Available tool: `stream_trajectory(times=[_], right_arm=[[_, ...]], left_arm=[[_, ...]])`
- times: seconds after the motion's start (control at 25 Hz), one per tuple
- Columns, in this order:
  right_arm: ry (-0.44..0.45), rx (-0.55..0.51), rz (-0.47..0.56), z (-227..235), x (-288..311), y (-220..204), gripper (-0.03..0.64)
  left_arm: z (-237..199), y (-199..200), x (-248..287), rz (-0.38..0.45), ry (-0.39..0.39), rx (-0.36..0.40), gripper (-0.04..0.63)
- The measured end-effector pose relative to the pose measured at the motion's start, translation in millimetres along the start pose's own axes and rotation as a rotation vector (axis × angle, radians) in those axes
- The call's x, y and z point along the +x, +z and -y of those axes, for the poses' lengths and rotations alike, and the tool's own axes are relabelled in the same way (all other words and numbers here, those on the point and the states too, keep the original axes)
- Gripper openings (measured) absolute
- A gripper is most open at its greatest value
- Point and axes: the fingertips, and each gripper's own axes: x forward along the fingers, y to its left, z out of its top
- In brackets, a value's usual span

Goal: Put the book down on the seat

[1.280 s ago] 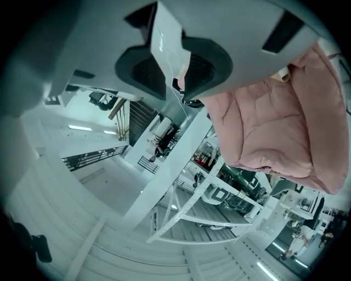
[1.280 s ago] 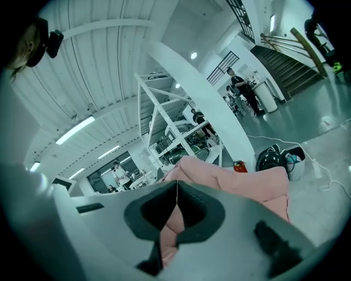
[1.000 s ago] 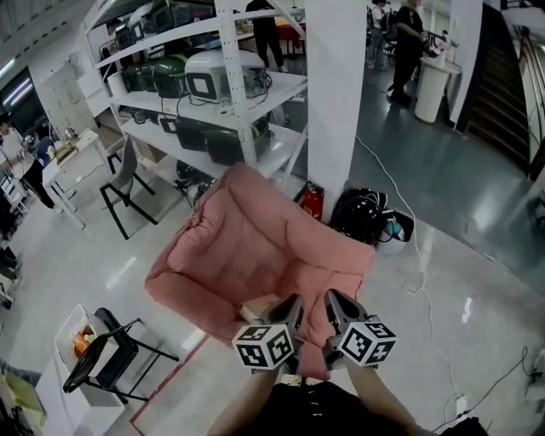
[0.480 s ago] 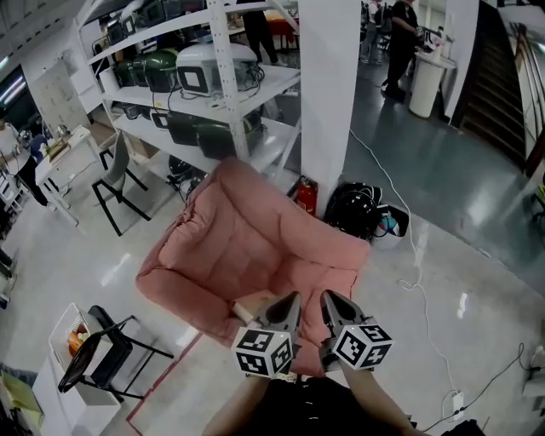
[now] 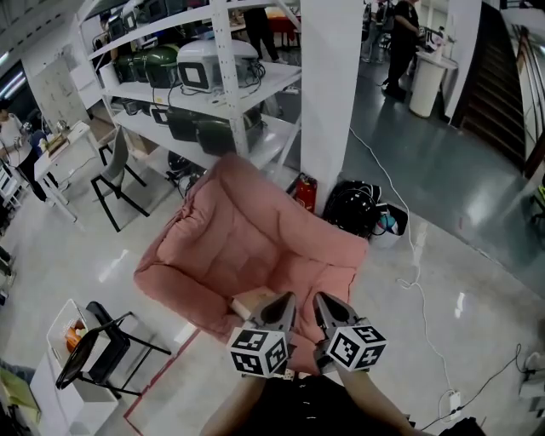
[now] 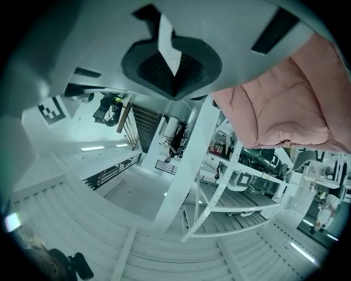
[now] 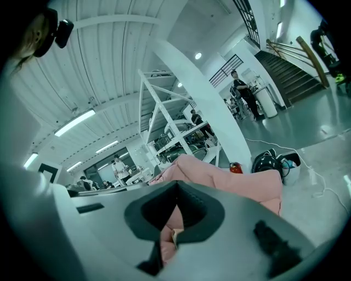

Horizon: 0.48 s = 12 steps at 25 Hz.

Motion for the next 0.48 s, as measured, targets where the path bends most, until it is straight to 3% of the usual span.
stream_trajectory(times=[0.48], right_arm=[[0.001, 0.007, -0.004, -5.9, -0.4, -4.5, 0.012]], left_arm=[[-9.0, -1.3, -6.4, 0.001, 0.018, -0.030, 0.009]])
